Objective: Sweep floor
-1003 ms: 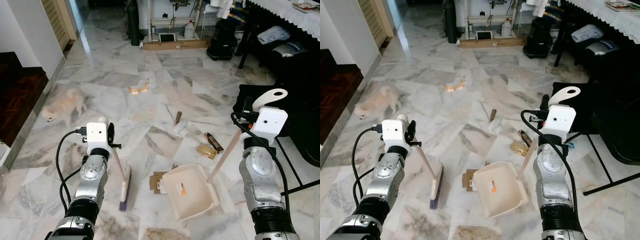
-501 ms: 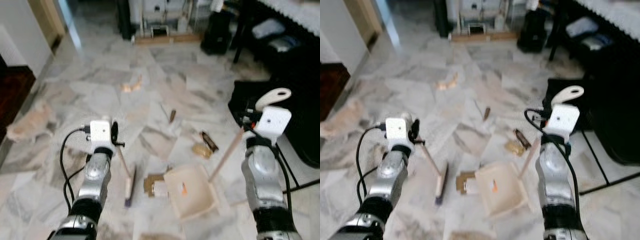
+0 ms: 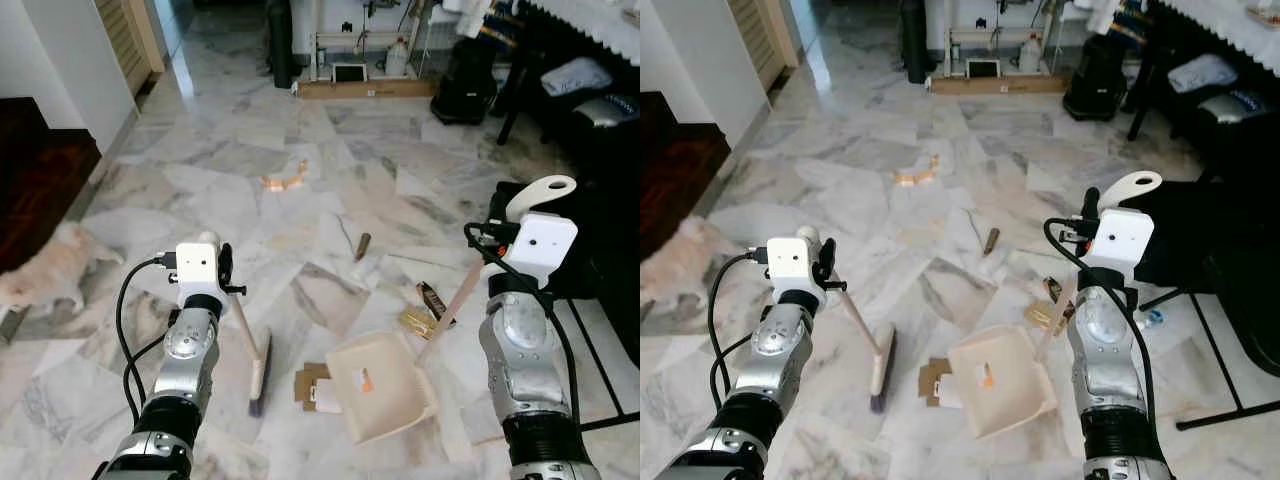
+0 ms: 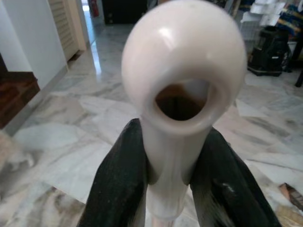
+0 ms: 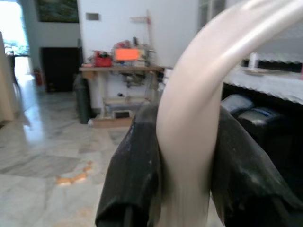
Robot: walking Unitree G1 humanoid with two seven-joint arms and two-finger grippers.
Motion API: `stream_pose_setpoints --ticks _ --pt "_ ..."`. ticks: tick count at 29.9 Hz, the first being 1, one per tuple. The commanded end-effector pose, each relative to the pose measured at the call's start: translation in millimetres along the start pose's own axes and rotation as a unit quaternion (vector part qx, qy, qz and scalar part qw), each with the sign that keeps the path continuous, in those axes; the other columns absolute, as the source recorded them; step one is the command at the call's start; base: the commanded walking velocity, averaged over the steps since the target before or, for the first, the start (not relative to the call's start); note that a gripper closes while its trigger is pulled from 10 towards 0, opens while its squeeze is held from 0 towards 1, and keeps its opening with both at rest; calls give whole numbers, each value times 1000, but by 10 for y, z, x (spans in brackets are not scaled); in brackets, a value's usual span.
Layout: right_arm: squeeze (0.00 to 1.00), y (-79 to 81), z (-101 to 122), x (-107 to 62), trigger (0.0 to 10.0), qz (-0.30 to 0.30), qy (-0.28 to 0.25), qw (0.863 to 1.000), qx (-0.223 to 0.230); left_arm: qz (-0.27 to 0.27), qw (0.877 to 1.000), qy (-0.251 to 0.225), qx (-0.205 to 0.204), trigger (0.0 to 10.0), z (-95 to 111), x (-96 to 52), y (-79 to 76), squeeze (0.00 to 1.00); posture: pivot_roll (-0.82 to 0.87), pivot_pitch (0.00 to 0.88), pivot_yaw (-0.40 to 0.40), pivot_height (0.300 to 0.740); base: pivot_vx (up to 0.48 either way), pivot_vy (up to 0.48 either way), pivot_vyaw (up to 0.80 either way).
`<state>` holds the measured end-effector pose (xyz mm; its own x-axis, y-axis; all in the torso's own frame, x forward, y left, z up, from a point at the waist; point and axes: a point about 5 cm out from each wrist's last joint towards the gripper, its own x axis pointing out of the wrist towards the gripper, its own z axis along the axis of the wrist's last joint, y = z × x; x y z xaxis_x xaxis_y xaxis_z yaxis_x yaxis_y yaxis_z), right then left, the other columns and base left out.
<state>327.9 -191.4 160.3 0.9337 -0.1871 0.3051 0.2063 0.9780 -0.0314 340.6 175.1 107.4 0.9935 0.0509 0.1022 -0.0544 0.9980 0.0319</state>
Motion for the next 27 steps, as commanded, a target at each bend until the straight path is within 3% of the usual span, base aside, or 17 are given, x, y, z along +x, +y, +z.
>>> stream_pose_setpoints --ticks 1,10,27 --pt "0 -50 126 45 10000 -11 -31 999 10 -2 1000 -21 3 10000 98 42 -15 0 -8 41 27 740 251 0 0" --pt "0 -26 161 48 10000 -10 -40 999 16 -5 1000 -22 3 10000 98 42 -24 0 -11 29 31 740 253 0 0" --pt "0 -159 169 47 10000 -32 -46 998 7 -11 1000 -20 6 10000 93 37 -31 0 -11 38 36 740 251 0 0"
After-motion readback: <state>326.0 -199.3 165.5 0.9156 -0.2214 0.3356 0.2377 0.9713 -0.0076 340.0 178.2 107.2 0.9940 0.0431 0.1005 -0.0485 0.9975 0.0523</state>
